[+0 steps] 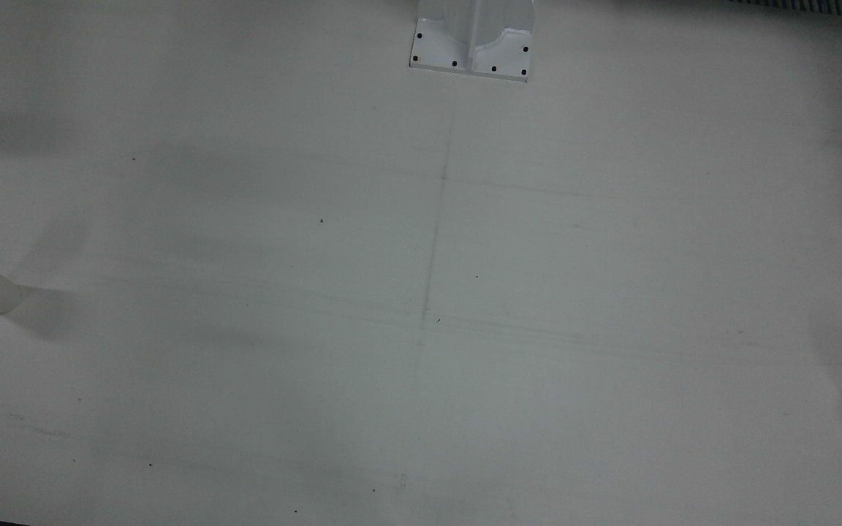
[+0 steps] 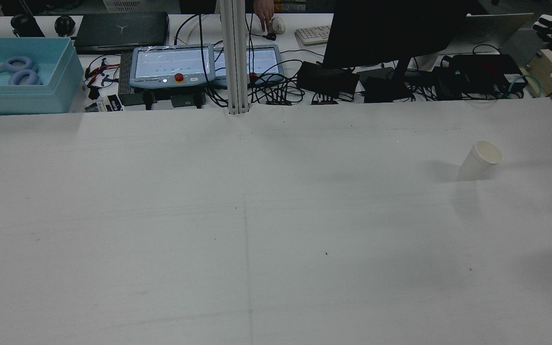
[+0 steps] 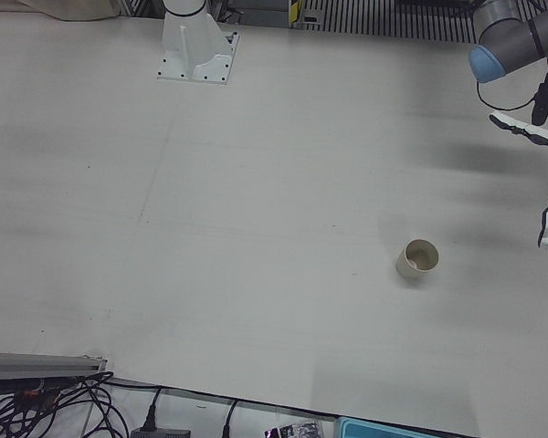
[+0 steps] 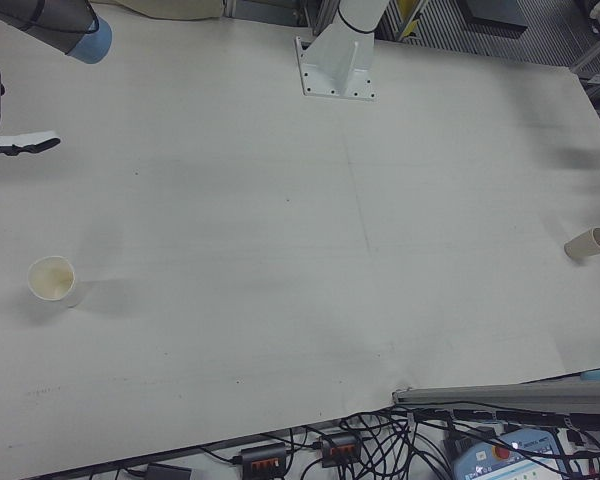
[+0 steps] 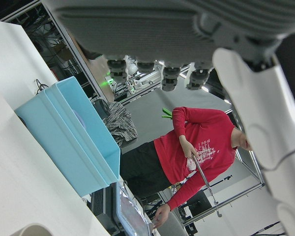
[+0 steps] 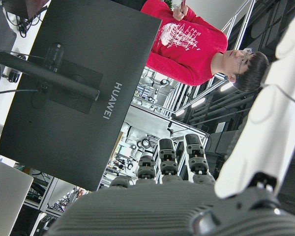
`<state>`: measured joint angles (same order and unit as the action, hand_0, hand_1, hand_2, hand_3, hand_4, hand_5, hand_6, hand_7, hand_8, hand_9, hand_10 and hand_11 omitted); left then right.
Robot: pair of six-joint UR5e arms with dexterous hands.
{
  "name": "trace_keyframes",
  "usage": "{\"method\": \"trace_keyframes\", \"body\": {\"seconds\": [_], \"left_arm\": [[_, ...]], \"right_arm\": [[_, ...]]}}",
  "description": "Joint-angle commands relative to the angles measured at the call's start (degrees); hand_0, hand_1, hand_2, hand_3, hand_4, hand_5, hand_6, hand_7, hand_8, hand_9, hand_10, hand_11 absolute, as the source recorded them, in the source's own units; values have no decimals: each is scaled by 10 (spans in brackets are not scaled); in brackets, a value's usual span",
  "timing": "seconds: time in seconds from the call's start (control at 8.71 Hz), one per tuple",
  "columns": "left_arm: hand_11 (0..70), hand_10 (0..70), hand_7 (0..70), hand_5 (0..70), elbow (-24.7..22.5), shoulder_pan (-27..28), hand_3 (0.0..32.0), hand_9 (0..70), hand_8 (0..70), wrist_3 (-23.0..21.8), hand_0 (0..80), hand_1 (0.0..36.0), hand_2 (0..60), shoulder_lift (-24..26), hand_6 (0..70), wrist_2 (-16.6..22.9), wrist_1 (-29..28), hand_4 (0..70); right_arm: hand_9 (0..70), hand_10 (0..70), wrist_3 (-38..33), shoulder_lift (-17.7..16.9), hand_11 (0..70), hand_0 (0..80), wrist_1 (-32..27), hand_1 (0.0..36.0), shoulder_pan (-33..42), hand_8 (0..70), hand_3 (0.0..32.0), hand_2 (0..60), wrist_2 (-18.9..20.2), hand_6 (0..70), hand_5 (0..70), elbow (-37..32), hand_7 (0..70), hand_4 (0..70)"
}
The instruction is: Pour water
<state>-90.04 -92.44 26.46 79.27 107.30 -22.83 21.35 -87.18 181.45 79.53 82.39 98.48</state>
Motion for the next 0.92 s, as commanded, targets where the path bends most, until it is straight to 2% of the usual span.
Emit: {"method": "trace_keyframes", "body": {"seconds": [0.0,0.23,0.34,0.57,0.8], "left_arm": [[77,45,112,17,45,59,0,8,41,69,529,25,0,4,65,-56,-37,173],[72,42,95,14,131,193,0,5,42,69,527,23,0,67,58,-144,-61,171],[64,35,82,8,157,223,0,2,37,71,532,37,0,81,43,-179,-65,147],[63,33,72,0,231,238,0,0,32,77,531,43,0,109,32,-184,-95,124],[62,33,64,0,254,237,0,0,29,91,530,43,0,108,28,-184,-114,116]], "right_arm": [[89,0,11,1,0,501,0,115,-20,81,0,0,-1,113,169,-5,200,123],[94,0,17,3,0,499,0,112,-38,86,0,0,-8,118,172,-5,207,127],[96,0,18,3,0,498,0,111,-37,88,0,0,-13,121,175,-4,212,133],[89,0,19,3,0,496,0,109,-38,84,0,0,-14,114,171,-2,201,129],[90,0,19,3,0,500,1,112,-39,85,0,0,-14,116,174,3,205,132]]}}
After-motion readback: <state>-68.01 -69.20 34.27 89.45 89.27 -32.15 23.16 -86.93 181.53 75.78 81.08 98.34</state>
